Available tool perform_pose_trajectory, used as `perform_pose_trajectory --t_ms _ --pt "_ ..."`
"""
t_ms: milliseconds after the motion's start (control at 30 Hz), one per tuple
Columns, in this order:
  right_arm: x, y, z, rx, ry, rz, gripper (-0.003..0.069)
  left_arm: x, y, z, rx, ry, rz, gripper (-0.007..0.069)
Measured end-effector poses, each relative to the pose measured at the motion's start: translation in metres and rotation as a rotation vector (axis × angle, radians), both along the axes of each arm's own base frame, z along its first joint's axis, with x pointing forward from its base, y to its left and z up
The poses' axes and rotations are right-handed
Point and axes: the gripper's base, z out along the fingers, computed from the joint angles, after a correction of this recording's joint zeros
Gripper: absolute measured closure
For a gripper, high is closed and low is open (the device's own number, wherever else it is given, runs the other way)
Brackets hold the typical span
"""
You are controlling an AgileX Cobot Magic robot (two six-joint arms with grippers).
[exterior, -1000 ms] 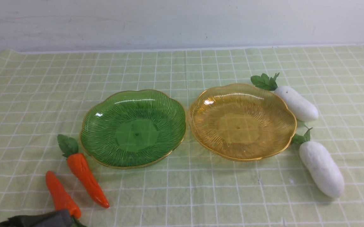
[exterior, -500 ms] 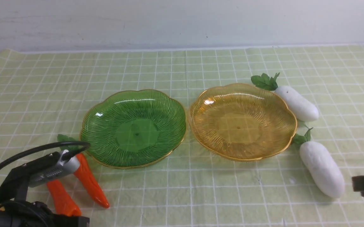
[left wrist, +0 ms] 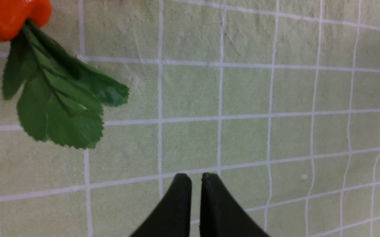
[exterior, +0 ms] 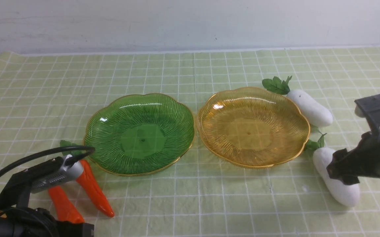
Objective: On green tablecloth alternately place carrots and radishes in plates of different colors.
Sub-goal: 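Place the white radish on the plate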
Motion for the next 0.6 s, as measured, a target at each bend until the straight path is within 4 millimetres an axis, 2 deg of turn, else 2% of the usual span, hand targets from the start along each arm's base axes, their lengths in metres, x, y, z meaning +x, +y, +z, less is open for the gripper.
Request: perform_pose_trajectory --t_ms 100,233,400,533,600 --pt "0.008 0.001 -0.02 -0.004 0.038 -0.004 0.0052 0.0 0.0 0.0 0.0 -0.001 0.0 0.0597" --pt "0.013 0.001 -0.035 -0.007 0.078 -0.007 0.0049 0.0 0.0 0.0 0.0 -0.001 0.0 0.0592" --pt "0.015 0.002 -0.051 -0.013 0.129 -0.007 0.0114 0.0 0.0 0.0 0.001 -0.002 -0.001 0.0591" --pt "0.015 0.002 -0.052 -0.015 0.132 -0.005 0.0183 0.0 0.0 0.0 0.001 -0.002 -0.001 0.0591" --pt "0.016 0.001 -0.052 -0.023 0.134 0.002 0.0185 0.0 0.0 0.0 0.001 -0.002 -0.001 0.0591"
